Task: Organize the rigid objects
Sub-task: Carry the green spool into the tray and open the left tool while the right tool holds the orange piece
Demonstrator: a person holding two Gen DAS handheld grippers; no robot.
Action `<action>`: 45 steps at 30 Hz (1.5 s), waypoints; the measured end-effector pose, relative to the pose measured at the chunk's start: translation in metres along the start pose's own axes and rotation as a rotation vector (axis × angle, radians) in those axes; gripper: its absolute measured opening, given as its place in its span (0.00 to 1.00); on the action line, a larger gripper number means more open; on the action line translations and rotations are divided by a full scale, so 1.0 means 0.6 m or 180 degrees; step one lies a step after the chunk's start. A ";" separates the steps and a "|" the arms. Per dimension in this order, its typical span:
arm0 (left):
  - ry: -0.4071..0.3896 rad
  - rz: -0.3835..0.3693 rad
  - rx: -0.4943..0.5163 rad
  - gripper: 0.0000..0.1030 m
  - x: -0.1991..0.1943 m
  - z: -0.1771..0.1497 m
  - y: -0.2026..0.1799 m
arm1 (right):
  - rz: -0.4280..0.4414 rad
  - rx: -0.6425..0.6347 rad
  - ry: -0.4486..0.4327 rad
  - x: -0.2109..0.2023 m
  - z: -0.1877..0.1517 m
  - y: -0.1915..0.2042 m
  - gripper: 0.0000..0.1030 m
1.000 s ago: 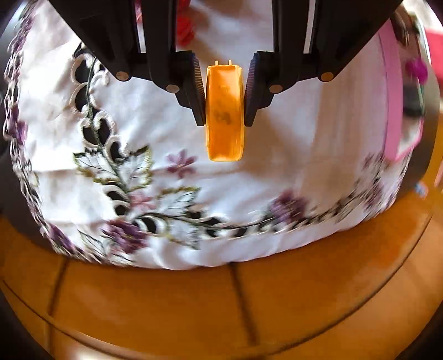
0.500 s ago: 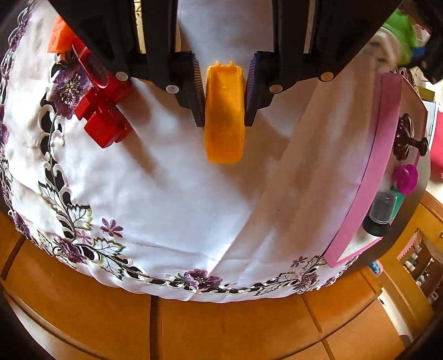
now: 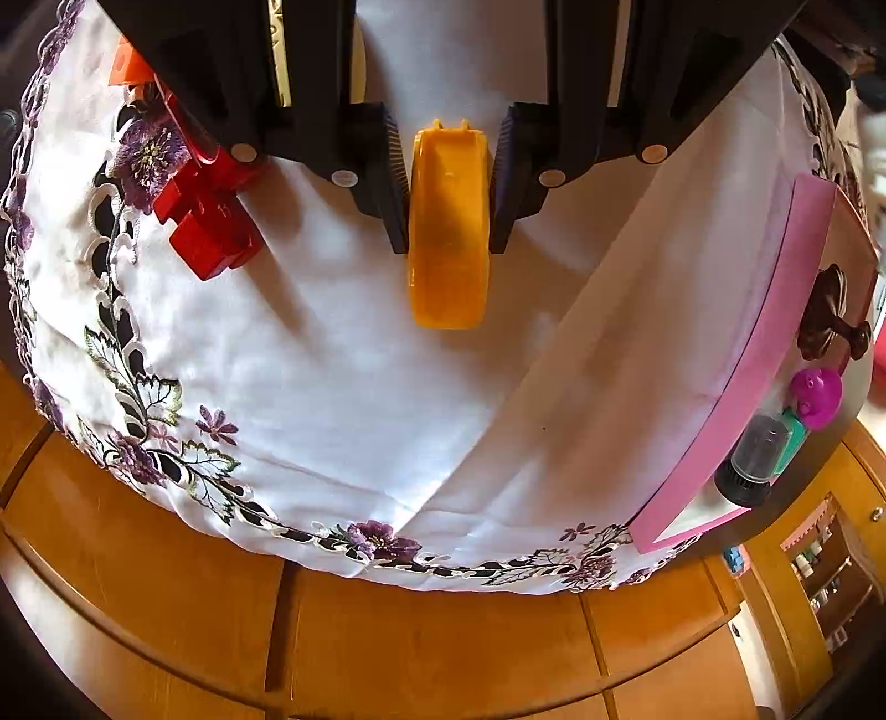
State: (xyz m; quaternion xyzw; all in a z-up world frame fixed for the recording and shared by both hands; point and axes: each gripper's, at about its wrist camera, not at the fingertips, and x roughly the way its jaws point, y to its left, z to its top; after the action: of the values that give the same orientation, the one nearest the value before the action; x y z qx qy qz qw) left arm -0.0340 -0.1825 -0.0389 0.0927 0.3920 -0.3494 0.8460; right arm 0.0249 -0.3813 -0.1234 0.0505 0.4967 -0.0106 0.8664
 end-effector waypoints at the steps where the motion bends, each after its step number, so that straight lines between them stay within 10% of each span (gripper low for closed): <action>1: -0.0015 0.0016 -0.0018 0.51 -0.005 0.000 0.003 | -0.0014 -0.0022 -0.0005 0.000 0.000 0.001 0.26; 18: -0.0167 0.0098 -0.0276 0.51 -0.045 0.007 0.047 | -0.0236 -0.0319 -0.0107 0.002 -0.004 0.023 0.25; 31: -0.0275 0.0494 -0.1270 0.51 -0.093 -0.017 0.239 | -0.0279 -0.0391 -0.0116 0.002 -0.003 0.027 0.25; 45: -0.0031 0.0338 -0.1371 0.51 -0.002 0.034 0.283 | -0.0296 -0.0419 -0.0114 0.003 -0.001 0.027 0.25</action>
State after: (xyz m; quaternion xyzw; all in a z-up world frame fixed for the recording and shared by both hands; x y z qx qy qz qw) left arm 0.0901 -0.0654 -0.0441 -0.0714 0.4481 -0.2129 0.8653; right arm 0.0261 -0.3648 -0.1239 -0.0299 0.4825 -0.0191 0.8752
